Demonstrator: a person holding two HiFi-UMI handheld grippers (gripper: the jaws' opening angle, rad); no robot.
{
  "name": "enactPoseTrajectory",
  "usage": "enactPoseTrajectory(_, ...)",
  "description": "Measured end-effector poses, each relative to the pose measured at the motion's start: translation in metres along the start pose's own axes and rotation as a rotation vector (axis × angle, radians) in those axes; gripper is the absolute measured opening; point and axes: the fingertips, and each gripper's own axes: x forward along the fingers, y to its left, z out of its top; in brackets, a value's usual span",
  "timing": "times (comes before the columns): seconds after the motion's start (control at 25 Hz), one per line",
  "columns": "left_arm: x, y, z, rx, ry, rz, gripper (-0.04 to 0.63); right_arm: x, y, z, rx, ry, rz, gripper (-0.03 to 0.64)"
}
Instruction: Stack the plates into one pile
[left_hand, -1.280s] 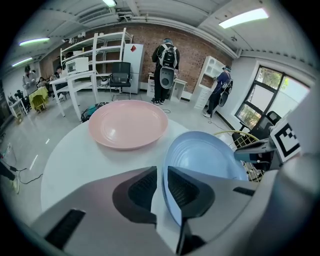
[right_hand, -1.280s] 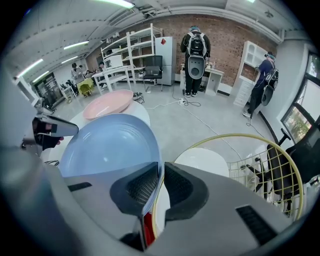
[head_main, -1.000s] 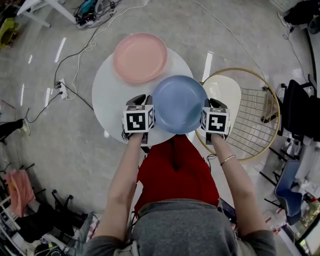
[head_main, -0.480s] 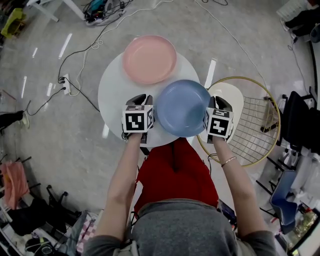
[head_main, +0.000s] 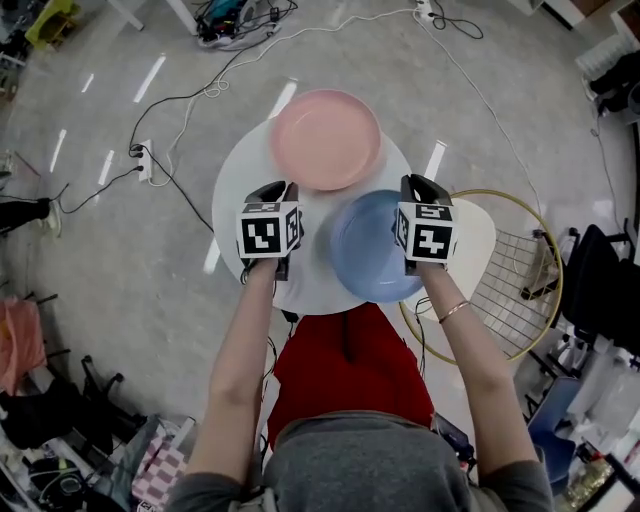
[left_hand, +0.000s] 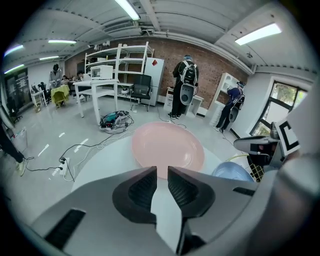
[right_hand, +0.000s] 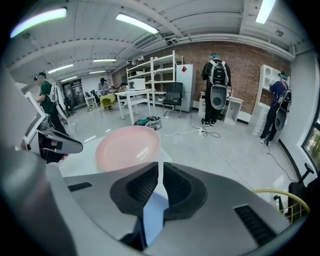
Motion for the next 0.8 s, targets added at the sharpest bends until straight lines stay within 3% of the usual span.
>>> enactPoseTrajectory(0.4, 0.025, 0.021, 0.024, -0.015, -0.008, 0.032, 0.092, 0.063, 0.031, 0.019, -0.064, 0.065, 0.102, 0.048)
enactPoseTrajectory(0.8, 0.049, 0.053, 0.040, -0.066, -0.008, 0.077, 0.125, 0.109, 0.025, 0.020, -0.085, 0.157, 0.051, 0.048)
